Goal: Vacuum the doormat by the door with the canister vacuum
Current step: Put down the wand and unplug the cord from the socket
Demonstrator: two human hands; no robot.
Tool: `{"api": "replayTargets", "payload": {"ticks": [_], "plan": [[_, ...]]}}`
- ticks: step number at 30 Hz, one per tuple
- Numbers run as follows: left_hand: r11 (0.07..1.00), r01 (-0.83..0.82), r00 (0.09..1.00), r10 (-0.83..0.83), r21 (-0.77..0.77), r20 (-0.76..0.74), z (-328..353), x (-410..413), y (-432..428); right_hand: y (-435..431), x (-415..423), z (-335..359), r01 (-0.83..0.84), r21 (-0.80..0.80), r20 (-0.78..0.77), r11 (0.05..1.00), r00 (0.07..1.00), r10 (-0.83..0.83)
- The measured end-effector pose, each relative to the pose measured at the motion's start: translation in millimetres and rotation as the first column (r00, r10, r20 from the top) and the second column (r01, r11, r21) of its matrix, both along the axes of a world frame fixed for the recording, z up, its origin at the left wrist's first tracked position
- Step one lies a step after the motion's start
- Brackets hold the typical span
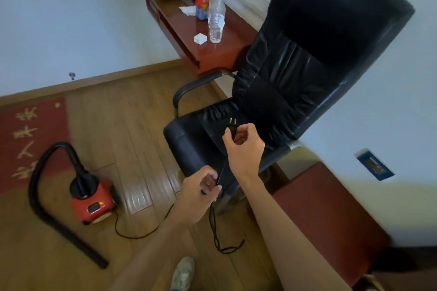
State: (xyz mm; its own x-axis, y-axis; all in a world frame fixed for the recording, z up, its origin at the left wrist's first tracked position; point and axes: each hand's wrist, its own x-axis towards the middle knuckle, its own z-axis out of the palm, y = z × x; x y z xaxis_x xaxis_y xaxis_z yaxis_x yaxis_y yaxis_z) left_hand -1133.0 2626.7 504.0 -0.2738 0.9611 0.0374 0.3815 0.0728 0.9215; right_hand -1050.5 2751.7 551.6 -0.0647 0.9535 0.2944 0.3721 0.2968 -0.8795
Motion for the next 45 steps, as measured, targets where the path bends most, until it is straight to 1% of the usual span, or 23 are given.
{"api": "replayTargets", "payload": {"ticks": [2,6,8,12,17,20,22,26,31,37,41,45], "plan": [[0.998,-0.06,0.998,0.06,0.012,-0.012,0.9,-2.8,-13.8,-11.8,-7.4,3.2,-0.048,0.011,-0.001,0.999,0.999,0.048],[0.98,-0.199,0.98,0.199,-0.011,0.013,9.5,-8.5,-41.4,-35.2,-28.8,11.5,-0.14,0.03,-0.008,0.99,0.99,0.141],[0.969,-0.245,0.969,0.245,-0.014,0.011,13.7,-16.7,-55.6,-46.8,-44.3,13.3,-0.182,0.045,-0.008,0.982,0.983,0.182],[0.949,-0.316,0.947,0.316,-0.017,0.056,12.5,-43.8,-87.2,-75.0,-81.4,11.3,-0.273,0.057,-0.006,0.96,0.962,0.274],[0.921,-0.389,0.915,0.391,-0.035,0.097,-1.7,-80.8,-134.8,-120.5,-132.6,8.1,-0.415,0.049,0.029,0.908,0.91,0.414],[0.878,-0.478,0.869,0.477,-0.027,0.13,-7.4,-105.0,-165.9,-153.1,-170.8,5.7,-0.502,0.022,0.05,0.865,0.865,0.5],[0.854,-0.52,0.843,0.518,-0.031,0.145,-10.4,-124.7,-185.6,-175.4,-196.3,5.4,-0.549,0.007,0.038,0.836,0.835,0.548],[0.817,-0.576,0.812,0.574,-0.023,0.106,-12.5,-169.1,-224.2,-213.4,-244.7,5.2,-0.614,0.013,0.027,0.789,0.789,0.614],[0.797,-0.603,0.794,0.603,-0.026,0.079,-14.4,-231.2,-265.3,-248.0,-306.5,-1.2,-0.648,0.022,0.043,0.762,0.762,0.646],[0.806,-0.59,0.806,0.592,-0.04,0.027,-22.4,-297.2,-297.7,-274.0,-364.0,-13.5,-0.629,0.007,0.046,0.777,0.777,0.628],[0.799,-0.597,0.8,0.6,-0.07,0.011,-32.2,-326.3,-312.7,-289.3,-390.9,-19.6,-0.622,0.005,0.037,0.783,0.782,0.622],[0.792,-0.608,0.794,0.608,-0.055,-0.004,-35.1,-343.6,-320.7,-297.3,-410.6,-24.9,-0.627,-0.003,0.035,0.779,0.778,0.627]]}}
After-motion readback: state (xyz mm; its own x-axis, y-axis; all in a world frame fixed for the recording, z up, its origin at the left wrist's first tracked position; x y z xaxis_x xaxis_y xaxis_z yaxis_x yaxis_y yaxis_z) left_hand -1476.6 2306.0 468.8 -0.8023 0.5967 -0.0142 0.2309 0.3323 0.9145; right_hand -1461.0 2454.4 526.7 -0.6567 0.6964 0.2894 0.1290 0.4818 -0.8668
